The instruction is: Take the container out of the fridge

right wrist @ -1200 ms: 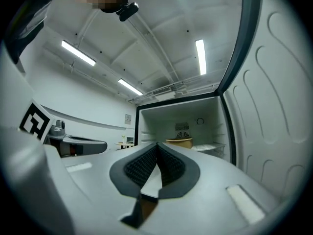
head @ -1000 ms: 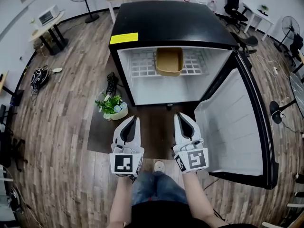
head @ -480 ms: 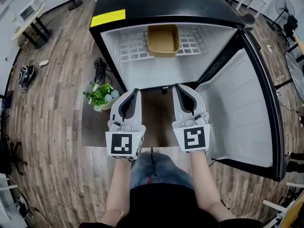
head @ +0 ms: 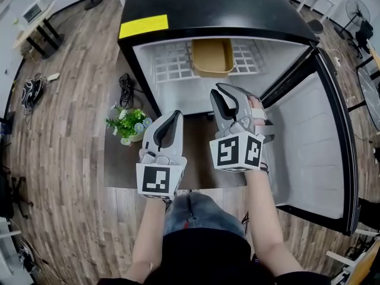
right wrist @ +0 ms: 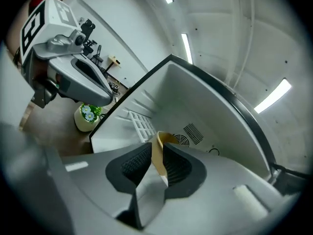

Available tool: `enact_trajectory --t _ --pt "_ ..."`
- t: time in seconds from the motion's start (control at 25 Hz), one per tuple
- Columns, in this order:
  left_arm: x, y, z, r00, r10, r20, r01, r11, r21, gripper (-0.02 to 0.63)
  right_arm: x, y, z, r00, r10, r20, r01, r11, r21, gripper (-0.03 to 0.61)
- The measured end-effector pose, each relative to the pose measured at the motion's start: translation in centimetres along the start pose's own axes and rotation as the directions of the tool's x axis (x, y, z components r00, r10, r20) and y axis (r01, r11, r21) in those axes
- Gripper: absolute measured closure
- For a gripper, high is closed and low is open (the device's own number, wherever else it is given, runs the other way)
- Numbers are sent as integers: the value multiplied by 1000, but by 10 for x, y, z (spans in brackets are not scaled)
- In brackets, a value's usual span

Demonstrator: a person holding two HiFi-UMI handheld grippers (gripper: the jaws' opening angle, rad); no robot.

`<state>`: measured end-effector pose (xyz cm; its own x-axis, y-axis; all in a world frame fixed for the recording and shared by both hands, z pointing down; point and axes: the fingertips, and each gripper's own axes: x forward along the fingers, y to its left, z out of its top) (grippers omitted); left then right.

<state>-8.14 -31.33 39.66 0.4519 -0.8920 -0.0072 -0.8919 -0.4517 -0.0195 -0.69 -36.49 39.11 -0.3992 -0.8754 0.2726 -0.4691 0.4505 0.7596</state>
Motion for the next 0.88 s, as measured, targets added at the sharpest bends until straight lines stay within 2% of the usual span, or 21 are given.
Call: enact_trajectory --t 0.2,0.4,0.76,0.88 --pt "1 9 5 1000 7 14 -7 1000 -6 606 23 -6 -5 995 57 -79 -63 995 -80 458" --pt "2 12 6 1000 10 20 -10 1000 -2 606 44 -7 -17 972 139 -192 -172 971 -166 413" --pt "2 14 4 1000 12 9 -12 1000 -7 606 60 1 -34 922 253 -292 -317 928 -197 419" --pt "3 14 1 1000 10 1 -10 1000 -4 606 61 -3 -34 921 256 -292 -321 926 -199 463"
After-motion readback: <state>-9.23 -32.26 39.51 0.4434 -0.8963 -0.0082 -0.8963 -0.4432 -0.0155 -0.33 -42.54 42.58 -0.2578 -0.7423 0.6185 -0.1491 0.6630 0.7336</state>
